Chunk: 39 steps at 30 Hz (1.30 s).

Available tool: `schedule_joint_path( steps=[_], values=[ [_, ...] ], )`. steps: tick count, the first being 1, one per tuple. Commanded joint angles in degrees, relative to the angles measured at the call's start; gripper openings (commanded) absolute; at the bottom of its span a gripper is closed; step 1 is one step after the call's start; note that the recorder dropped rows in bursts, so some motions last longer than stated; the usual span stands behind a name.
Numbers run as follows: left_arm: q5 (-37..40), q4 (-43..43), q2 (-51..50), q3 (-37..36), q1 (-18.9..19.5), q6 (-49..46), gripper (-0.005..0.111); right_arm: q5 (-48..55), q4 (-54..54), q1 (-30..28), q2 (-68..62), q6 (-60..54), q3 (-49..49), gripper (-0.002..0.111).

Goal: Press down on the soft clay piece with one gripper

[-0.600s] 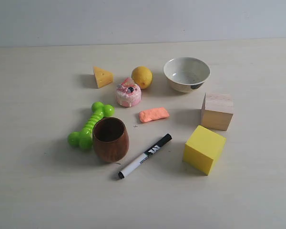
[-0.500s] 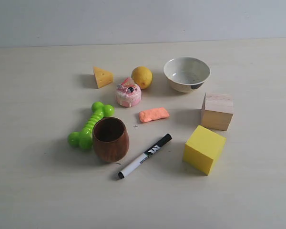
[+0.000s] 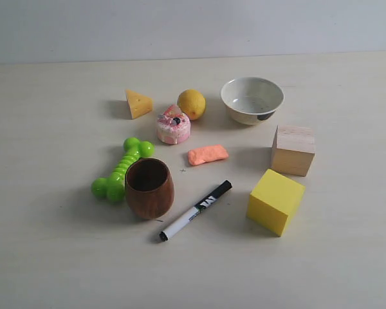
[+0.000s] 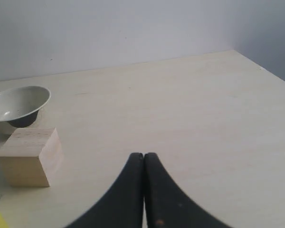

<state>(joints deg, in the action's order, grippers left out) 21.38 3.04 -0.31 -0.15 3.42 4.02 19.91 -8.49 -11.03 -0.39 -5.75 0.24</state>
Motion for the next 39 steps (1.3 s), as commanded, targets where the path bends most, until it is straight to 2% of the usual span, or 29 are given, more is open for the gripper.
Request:
schedule_joint_path(
  steps=[1,8,17,22,26,32,39],
  values=[
    [-0.6,0.4,0.3,0.1,-0.1,0.3,0.0,-2.1,-0.3,-0.3,0.4,-0.2,-0.2,0.001],
    [-0.6,0.4,0.3,0.1,-0.1,0.3,0.0,-13.6,-0.6,-0.3,0.4,-0.2,-0.2,0.001],
    [-0.6,0.4,0.3,0.1,-0.1,0.3,0.0,-14.9,0.1,-0.3,0.4,-0.2,-0.2,0.001],
    [-0.6,0.4,0.3,0.1,-0.1,0.3,0.0,-26.5,-0.4,-0.3,0.4,-0.2,-0.2,0.001],
    [-0.6,0.4,0.3,0.1,-0.1,0.3,0.0,-34.2,-8.8,-0.3,0.4,3.8,-0.2,0.001],
    [-0.6,0.4,0.3,0.1,-0.1,0.3,0.0,-30.4,-11.0,-0.3,0.4,6.4,-0.2,0.001],
    [-0.6,0.4,0.3,0.1,-0.1,0.3,0.0,-20.3,-10.9,-0.3,0.4,5.3,7.9,0.001]
  ],
)
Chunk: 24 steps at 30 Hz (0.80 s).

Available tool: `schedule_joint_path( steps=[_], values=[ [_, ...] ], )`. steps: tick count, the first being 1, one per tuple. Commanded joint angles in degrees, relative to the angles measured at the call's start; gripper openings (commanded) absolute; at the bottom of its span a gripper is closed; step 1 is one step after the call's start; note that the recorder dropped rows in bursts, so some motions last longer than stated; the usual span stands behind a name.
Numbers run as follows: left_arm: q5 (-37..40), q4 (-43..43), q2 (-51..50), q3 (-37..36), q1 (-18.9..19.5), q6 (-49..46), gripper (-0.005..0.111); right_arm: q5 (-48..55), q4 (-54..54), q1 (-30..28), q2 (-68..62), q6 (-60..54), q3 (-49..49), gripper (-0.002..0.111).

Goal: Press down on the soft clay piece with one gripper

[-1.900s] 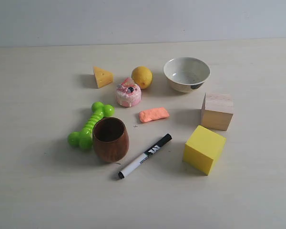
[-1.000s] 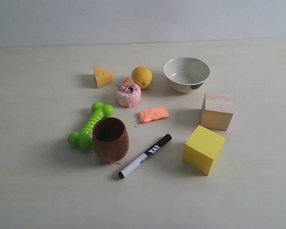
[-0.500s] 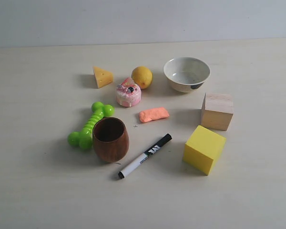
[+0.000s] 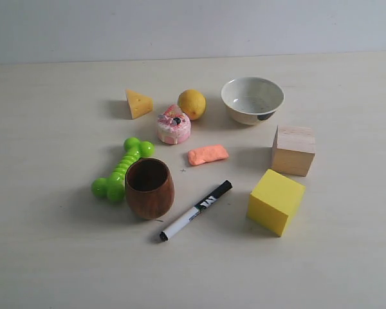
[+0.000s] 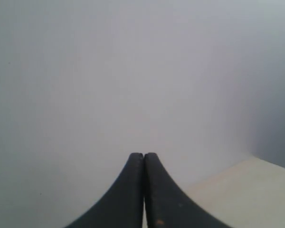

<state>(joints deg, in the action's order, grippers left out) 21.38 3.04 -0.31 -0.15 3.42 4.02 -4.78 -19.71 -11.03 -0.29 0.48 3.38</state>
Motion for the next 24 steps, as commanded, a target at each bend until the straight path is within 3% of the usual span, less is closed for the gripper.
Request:
schedule_joint_path(
  steps=[1,11,24],
  values=[
    [-0.6,0.4,0.3,0.1,-0.1,0.3,0.0,5.4,0.3,-0.3,0.3,-0.9,6.2,0.001],
    [-0.6,0.4,0.3,0.1,-0.1,0.3,0.0,18.6,0.4,0.6,-15.7,-4.4,20.7,0.001],
    [-0.6,0.4,0.3,0.1,-0.1,0.3,0.0,33.5,-1.3,16.3,-46.4,-11.2,41.8,0.001]
  ],
)
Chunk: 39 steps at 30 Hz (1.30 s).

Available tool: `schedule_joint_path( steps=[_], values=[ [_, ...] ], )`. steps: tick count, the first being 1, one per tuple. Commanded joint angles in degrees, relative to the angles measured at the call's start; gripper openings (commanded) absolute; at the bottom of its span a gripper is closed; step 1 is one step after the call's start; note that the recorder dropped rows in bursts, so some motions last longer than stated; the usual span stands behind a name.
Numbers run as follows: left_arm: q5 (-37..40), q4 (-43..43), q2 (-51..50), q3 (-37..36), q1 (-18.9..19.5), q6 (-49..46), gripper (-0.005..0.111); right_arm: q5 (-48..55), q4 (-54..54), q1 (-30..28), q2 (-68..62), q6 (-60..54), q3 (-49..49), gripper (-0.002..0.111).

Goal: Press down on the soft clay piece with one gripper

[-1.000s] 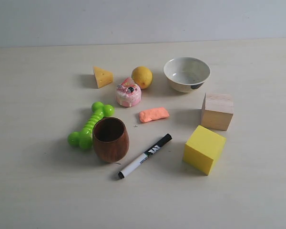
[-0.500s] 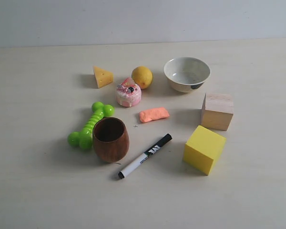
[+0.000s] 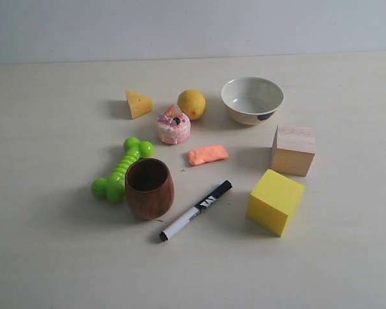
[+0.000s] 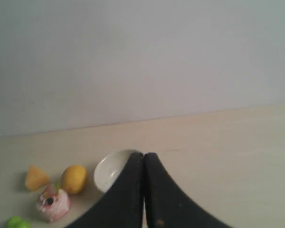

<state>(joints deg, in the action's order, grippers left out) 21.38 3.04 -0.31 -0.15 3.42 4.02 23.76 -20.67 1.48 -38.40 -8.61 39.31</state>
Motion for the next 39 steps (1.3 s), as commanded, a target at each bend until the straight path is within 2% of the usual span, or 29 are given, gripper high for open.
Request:
schedule_joint_path(
  steps=[1,6,10,15,26,30,35,39],
  values=[
    [-0.6,0.4,0.3,0.1,-0.1,0.3,0.0,7.0,-0.4,5.1,-11.1,-2.7,7.6,0.001],
    [-0.6,0.4,0.3,0.1,-0.1,0.3,0.0,16.0,-0.1,9.1,-23.1,-3.0,14.3,0.001],
    [-0.6,0.4,0.3,0.1,-0.1,0.3,0.0,21.3,-1.3,9.2,-31.4,-3.0,16.3,0.001],
    [-0.6,0.4,0.3,0.1,-0.1,0.3,0.0,20.1,-2.3,9.2,-37.6,-3.0,16.5,0.001],
    [-0.6,0.4,0.3,0.1,-0.1,0.3,0.0,7.9,-3.4,9.2,-42.4,-1.2,16.5,0.001],
    [-0.6,0.4,0.3,0.1,-0.1,0.3,0.0,3.1,-9.3,9.2,-43.0,-1.7,16.5,0.001],
    [-0.6,0.4,0.3,0.1,-0.1,0.3,0.0,8.0,-17.4,9.2,-45.4,-9.5,18.5,0.001],
    [-0.6,0.4,0.3,0.1,-0.1,0.3,0.0,13.2,-19.2,10.4,-48.6,-11.9,21.9,0.001]
  ],
)
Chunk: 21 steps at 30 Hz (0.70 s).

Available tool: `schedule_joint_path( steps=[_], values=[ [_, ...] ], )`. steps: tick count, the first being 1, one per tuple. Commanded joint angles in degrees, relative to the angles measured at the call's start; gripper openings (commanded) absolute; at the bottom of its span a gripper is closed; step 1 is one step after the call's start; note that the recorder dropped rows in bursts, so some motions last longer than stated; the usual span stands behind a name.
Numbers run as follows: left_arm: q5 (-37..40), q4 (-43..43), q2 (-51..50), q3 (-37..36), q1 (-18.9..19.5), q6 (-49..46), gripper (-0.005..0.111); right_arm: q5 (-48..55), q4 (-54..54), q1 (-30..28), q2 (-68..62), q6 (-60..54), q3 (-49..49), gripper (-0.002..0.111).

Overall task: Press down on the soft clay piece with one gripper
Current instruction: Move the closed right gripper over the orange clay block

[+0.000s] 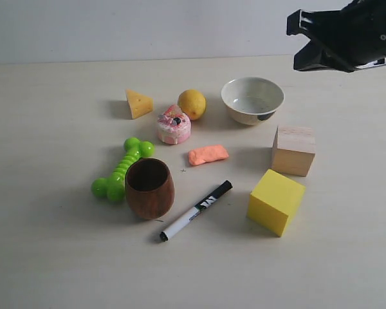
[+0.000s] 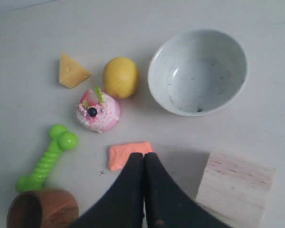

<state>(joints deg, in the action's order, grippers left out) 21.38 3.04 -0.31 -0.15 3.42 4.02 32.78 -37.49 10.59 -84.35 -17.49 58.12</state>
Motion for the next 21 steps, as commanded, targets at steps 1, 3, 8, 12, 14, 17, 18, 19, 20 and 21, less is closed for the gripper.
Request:
schedule_joint_path(
  steps=[1,3,8,12,14,17,18,19,20,21],
  values=[
    [-0.6,0.4,0.3,0.1,-0.1,0.3,0.0,5.0,-2.3,2.2,-3.6,-3.0,4.0,0.001],
    [-0.6,0.4,0.3,0.1,-0.1,0.3,0.0,6.2,-1.5,4.6,-5.6,-3.0,5.7,0.001],
    [-0.6,0.4,0.3,0.1,-0.1,0.3,0.0,6.7,10.6,13.3,-9.8,6.3,9.8,0.001],
    [-0.6,0.4,0.3,0.1,-0.1,0.3,0.0,8.4,25.6,19.1,-12.8,19.8,14.4,0.001],
    [-0.6,0.4,0.3,0.1,-0.1,0.3,0.0,11.2,30.1,20.7,-14.8,23.9,17.8,0.001],
    [-0.6,0.4,0.3,0.1,-0.1,0.3,0.0,15.9,30.5,21.1,-18.3,25.0,22.9,0.001],
    [-0.6,0.4,0.3,0.1,-0.1,0.3,0.0,17.1,30.5,21.1,-19.4,25.0,24.3,0.001],
    [-0.6,0.4,0.3,0.1,-0.1,0.3,0.0,18.7,30.6,21.1,-20.8,25.0,26.1,0.001],
    [-0.6,0.4,0.3,0.1,-0.1,0.3,0.0,19.8,30.6,21.1,-22.1,25.0,27.6,0.001],
    [-0.6,0.4,0.3,0.1,-0.1,0.3,0.0,20.7,30.9,21.1,-23.1,25.0,28.9,0.001]
  ],
)
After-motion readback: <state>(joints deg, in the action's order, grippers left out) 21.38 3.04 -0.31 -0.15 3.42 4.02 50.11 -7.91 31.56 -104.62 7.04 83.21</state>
